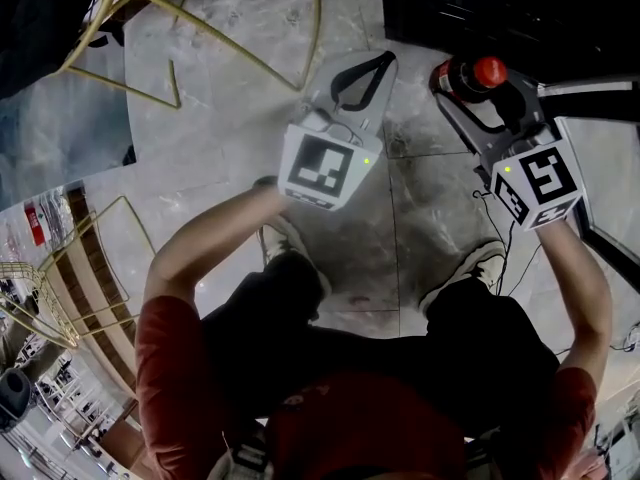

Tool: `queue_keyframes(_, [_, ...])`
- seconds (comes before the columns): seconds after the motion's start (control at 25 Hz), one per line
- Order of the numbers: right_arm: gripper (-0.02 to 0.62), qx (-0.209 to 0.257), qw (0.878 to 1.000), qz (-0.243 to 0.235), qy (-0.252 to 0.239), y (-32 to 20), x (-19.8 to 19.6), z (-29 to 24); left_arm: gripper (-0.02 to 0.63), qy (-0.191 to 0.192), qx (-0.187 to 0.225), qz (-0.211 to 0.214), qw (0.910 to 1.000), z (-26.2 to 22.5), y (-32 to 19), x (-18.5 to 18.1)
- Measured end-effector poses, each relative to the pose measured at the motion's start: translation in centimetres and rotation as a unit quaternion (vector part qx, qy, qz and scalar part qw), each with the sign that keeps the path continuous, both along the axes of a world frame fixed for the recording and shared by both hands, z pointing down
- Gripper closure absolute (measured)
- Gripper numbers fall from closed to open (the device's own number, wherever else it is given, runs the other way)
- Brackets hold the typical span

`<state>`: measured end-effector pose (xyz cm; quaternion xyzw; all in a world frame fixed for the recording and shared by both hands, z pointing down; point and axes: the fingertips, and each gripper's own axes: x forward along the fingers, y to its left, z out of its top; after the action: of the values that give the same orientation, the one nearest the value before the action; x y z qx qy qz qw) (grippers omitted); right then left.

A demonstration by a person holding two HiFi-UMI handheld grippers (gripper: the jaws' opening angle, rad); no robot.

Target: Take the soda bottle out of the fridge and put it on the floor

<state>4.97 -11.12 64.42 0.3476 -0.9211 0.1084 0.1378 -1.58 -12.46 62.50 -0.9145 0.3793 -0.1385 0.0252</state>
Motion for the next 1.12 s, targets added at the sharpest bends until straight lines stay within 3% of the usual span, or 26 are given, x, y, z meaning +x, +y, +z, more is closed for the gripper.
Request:
queue_keyframes(0.68, [0.301, -0.027, 0.999, -0.007, 0.023, 0.0, -0.5, 5.0, 0.606, -0.023, -0.012, -0.012, 0.9996, 1.9, -0.1, -0.5])
queue_keyframes(1.12, [0.301, -0.083, 0.996, -0.002, 0.043, 0.4, -0.6, 10.3, 0.606, -0.033, -0.02, 0.0, 0.9993, 3.2, 0.5, 0.0])
